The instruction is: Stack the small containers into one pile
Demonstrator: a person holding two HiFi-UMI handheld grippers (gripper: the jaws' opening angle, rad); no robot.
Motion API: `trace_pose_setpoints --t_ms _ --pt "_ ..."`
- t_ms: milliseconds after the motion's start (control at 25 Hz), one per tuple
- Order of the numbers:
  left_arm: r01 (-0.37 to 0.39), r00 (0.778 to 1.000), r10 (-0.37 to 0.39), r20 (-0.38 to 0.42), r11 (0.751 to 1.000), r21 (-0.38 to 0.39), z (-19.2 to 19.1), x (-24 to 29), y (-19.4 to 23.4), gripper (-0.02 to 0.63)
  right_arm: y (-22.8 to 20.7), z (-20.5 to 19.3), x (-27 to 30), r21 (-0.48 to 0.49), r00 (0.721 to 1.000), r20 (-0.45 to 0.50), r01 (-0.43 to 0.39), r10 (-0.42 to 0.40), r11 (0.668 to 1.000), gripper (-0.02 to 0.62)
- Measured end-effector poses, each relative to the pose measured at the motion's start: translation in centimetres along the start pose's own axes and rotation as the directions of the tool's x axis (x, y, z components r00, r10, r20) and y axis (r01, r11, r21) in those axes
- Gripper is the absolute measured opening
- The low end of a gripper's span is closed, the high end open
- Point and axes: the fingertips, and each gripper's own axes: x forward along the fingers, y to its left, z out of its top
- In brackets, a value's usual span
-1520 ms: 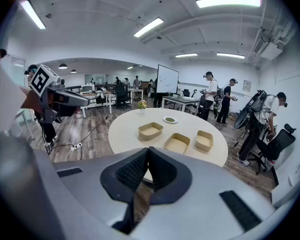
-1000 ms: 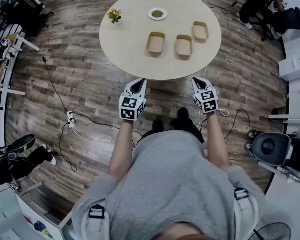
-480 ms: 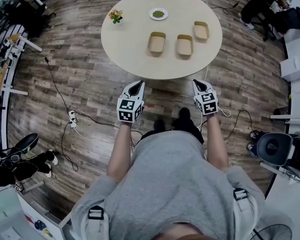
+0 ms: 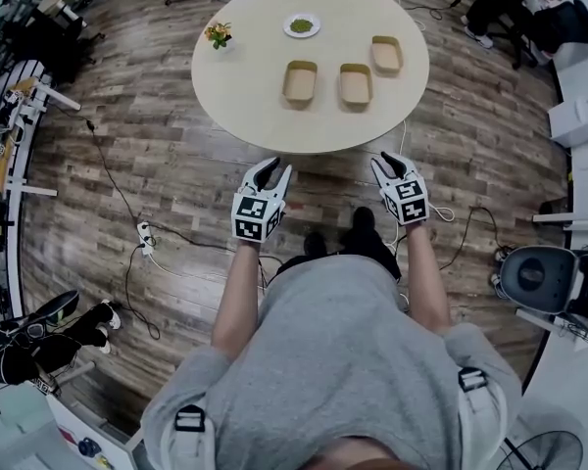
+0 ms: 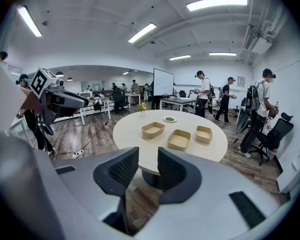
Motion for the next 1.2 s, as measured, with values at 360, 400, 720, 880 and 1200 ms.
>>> trace_pose_setpoints --t_ms 360,400,720,880,1200 --pt "0.008 0.999 -0.007 -0.031 0.999 0.032 -0.4 1.0 -0.8 0.234 -0.2 -0.6 0.3 0.001 0.999 -0.019 -0.037 0.037 0.999 0.249" --pt "0.007 0.999 -0.006 -0.036 0.999 0.033 -0.4 1.2 -0.8 0.244 -0.4 -0.8 0.4 0.003 0.999 -0.024 -0.040 0.040 0.999 0.255" --pt "-0.030 0.998 0.031 -0.050 0.999 0.012 0.1 2.7 -0.1 0.262 -2.1 -0.8 2.2 0.001 0.996 -0.039 -0.079 0.079 0.997 0.264" --pt "-0.055 0.997 0.055 -0.048 0.998 0.001 0.8 4.0 -0.3 0.266 -3.6 -0.1 3.0 -0.015 0.994 -0.037 -0.108 0.107 0.994 0.265" --pt "-0.125 0.991 0.124 -0.040 0.992 -0.024 3.6 7.7 -1.4 0.268 -8.7 1.5 4.7 -0.050 0.983 -0.037 -0.180 0.178 0.982 0.264"
